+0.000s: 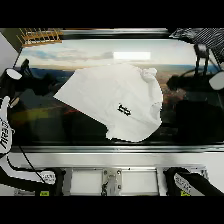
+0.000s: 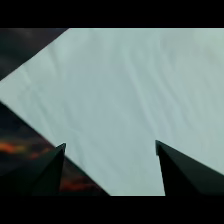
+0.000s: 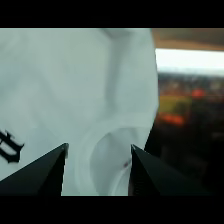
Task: Fold the clothes and pants, and hang the long-sleeved shirts on hangers.
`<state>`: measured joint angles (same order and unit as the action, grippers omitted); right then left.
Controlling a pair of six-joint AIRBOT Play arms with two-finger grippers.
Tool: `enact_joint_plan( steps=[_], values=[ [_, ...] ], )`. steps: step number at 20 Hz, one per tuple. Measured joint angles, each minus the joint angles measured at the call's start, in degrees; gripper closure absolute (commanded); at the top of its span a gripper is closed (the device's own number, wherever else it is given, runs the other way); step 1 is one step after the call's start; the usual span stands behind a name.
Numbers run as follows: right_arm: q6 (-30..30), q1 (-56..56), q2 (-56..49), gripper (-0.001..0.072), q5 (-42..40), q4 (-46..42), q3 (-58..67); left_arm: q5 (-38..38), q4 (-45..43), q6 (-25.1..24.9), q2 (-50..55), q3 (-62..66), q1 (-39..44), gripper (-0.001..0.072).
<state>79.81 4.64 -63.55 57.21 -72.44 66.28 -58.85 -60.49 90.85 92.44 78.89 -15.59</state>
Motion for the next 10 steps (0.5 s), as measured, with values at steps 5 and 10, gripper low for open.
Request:
enact_joint_plan(
  steps=[5,10],
  values=[
    [8.5,0.5,12.3,0.0285,8.4,2.3,-22.7,1.0,0.6,0.1,0.5,-9.9,-3.1,0.01],
    [11.8,0.5,17.4,0.0285,6.8,10.3,-38.9,7.0,3.7,0.1,0.6,-12.7,-3.4,0.01]
  ],
)
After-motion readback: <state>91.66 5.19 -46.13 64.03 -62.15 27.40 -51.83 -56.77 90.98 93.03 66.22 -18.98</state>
